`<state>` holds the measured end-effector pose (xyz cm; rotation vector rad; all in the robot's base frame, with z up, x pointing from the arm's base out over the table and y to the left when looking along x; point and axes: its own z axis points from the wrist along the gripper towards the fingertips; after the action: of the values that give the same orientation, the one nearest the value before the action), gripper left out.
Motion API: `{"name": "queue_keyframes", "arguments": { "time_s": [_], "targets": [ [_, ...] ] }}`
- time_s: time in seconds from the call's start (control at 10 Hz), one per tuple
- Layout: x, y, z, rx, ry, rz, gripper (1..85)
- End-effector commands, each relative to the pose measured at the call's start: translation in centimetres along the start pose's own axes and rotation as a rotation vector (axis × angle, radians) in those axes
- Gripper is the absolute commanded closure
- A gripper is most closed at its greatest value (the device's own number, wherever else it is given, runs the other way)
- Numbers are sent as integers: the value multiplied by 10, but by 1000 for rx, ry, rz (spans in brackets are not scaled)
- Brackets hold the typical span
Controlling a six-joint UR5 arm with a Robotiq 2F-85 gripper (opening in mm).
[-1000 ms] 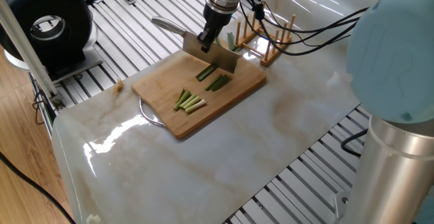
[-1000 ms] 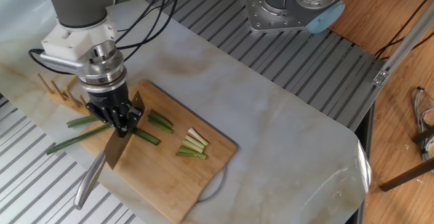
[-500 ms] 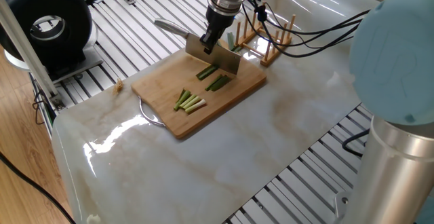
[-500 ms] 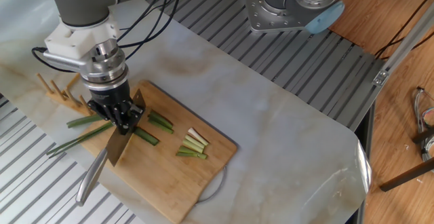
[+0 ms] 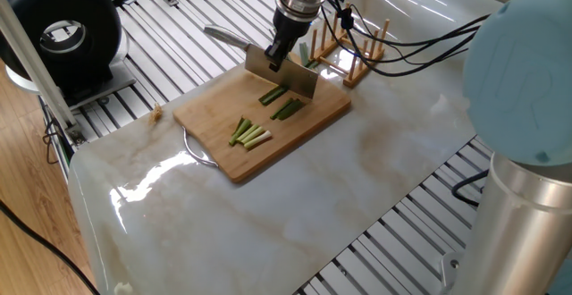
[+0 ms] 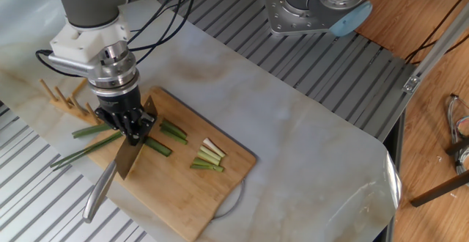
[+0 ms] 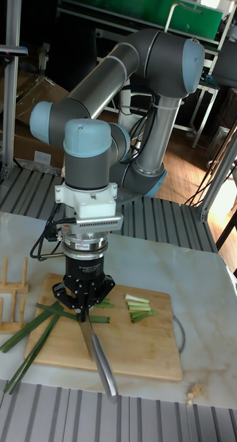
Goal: Chop the green garlic
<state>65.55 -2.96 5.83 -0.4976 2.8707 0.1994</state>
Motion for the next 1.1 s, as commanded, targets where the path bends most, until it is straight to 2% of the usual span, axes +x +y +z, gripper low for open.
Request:
{"name": "queue_keyframes", "arguments": {
  "time_s": [0.0, 0.1, 0.4, 0.7, 1.0],
  "targets": [
    [-18, 1, -1, -12, -35, -2, 843],
    [-25, 3, 2, -24, -53, -5, 843],
    [-29, 5, 6, -20, -61, -2, 843],
    [-19, -8, -16, -35, -48, -38, 843],
    [-25, -1, -6, -43, -65, -23, 843]
  ]
}}
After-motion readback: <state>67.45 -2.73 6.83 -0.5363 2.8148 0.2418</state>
